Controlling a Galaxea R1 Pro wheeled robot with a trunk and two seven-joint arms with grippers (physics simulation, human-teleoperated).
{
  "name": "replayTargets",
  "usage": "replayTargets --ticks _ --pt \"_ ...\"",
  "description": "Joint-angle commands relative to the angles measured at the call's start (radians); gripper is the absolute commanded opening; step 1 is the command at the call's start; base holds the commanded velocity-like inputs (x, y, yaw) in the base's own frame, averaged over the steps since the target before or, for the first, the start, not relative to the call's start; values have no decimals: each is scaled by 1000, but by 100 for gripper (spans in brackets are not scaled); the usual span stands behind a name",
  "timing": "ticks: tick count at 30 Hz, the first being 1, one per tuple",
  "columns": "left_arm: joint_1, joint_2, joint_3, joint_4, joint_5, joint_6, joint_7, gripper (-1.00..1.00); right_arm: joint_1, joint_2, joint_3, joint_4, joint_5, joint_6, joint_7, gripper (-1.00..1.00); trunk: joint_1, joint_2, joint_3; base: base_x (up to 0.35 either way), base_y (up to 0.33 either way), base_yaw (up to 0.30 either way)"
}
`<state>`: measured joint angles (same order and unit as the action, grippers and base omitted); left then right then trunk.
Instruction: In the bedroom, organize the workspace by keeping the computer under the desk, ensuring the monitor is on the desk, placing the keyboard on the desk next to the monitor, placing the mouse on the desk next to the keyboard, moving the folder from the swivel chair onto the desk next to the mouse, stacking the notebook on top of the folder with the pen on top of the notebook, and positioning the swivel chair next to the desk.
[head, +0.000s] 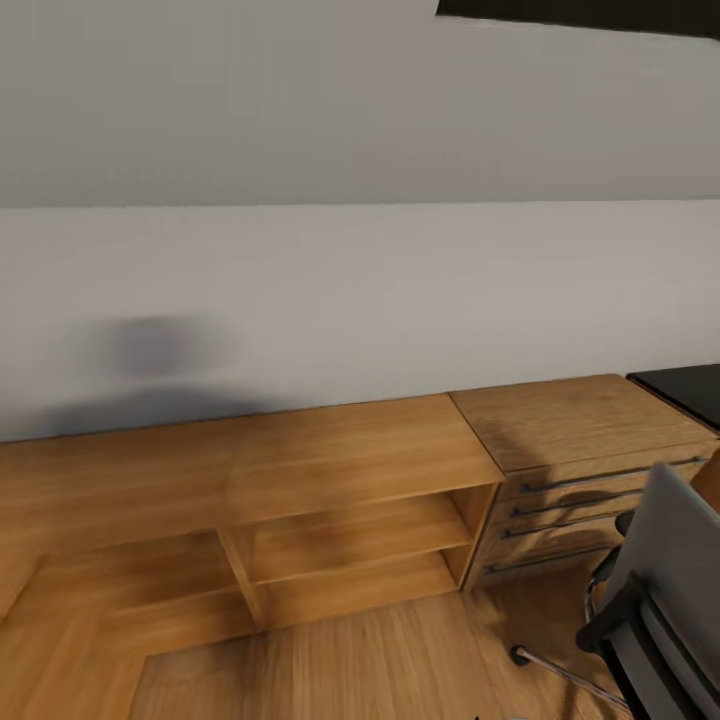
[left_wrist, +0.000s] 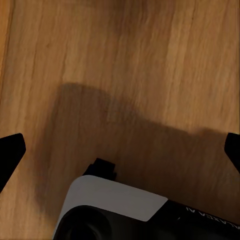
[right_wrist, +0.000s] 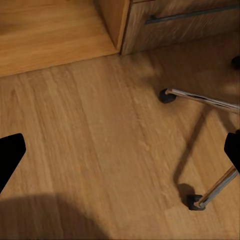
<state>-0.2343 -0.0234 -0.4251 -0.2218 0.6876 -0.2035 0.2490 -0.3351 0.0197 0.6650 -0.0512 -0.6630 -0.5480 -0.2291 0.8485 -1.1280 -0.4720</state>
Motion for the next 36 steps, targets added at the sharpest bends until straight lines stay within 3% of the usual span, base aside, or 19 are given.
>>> replayTargets --ticks 1,16,36 --pt "0 0 -9 -1 7 -3 6 100 -1 0 8 1 -2 -1 -7 100 0 -1 -1 272 182 -299" --pt "0 -1 -9 -1 7 -4 6 100 -1 0 9 1 -1 -1 -7 100 0 -1 5 274 102 -299" --pt "0 -1 -9 0 7 -2 6 100 -1 0 10 1 -1 -1 -7 100 0 -1 12 35 85 -299"
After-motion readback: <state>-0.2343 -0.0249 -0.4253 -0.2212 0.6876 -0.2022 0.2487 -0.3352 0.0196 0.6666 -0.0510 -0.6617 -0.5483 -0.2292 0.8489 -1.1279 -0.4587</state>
